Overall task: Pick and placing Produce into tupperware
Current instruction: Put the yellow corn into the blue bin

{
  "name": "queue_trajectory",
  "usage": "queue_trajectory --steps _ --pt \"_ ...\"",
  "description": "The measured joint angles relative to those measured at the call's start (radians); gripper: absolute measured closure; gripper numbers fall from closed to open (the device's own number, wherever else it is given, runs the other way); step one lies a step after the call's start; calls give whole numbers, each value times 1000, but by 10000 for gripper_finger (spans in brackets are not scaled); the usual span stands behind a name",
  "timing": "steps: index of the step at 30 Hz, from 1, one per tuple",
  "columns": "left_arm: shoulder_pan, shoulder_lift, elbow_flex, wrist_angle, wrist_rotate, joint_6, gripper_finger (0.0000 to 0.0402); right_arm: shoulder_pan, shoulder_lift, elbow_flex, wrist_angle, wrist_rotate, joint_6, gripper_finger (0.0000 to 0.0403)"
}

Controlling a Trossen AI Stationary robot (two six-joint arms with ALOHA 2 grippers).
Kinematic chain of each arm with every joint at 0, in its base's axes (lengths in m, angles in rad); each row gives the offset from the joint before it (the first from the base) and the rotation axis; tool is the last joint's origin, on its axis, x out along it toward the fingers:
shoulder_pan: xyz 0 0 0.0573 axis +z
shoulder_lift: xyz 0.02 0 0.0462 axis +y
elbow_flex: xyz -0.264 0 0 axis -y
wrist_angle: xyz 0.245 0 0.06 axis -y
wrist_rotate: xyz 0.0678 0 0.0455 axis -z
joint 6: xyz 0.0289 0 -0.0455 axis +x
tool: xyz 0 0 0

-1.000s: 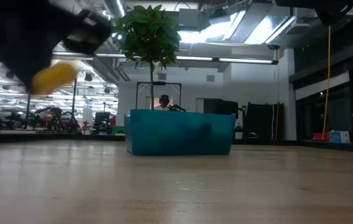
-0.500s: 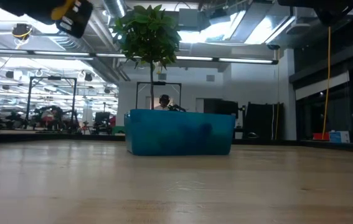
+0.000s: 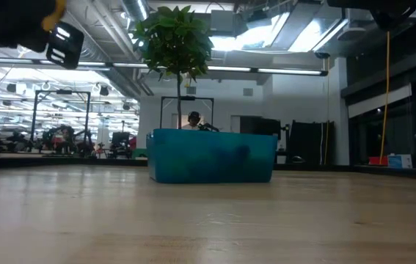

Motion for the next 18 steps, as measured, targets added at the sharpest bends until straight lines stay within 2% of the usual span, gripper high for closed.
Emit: queue_trajectory --steps 6,11,18 --pt "0 0 0 6 -160 12 396 -19 0 0 0 4 1 201" --pt "0 0 1 6 -312 12 398 -43 0 0 0 47 28 201" --pt "0 0 1 5 -426 11 399 -75 0 0 -8 60 49 201"
